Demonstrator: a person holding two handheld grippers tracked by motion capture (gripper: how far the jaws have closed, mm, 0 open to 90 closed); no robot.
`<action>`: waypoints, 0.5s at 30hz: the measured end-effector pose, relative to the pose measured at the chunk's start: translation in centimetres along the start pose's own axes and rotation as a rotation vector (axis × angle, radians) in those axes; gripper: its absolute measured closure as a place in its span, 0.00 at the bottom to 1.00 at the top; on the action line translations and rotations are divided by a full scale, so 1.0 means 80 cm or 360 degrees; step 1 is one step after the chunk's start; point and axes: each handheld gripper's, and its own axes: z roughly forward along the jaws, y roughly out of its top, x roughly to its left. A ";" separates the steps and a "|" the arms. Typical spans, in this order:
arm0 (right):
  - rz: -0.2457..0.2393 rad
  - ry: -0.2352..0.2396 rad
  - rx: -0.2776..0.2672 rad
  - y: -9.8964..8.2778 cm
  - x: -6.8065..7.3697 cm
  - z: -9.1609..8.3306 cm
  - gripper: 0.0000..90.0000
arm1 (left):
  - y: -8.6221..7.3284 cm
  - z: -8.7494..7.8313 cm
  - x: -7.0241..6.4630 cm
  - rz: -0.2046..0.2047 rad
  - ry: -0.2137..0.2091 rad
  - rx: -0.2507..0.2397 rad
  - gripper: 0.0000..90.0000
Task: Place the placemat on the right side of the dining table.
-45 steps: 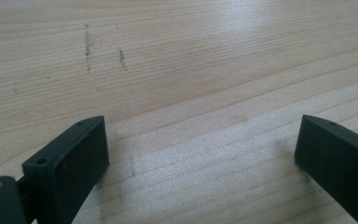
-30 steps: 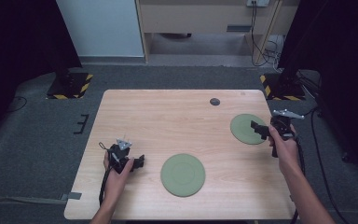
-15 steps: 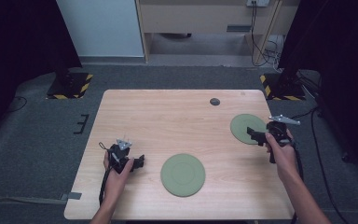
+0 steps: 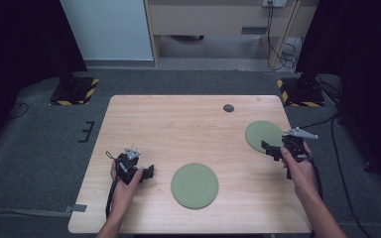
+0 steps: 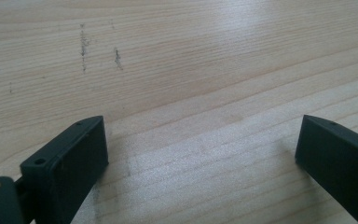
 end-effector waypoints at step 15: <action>-0.0074 0.0060 0.0063 -0.030 0.022 -0.015 0.10 | 0.000 0.000 -0.001 0.0001 -0.0002 0.0004 0.01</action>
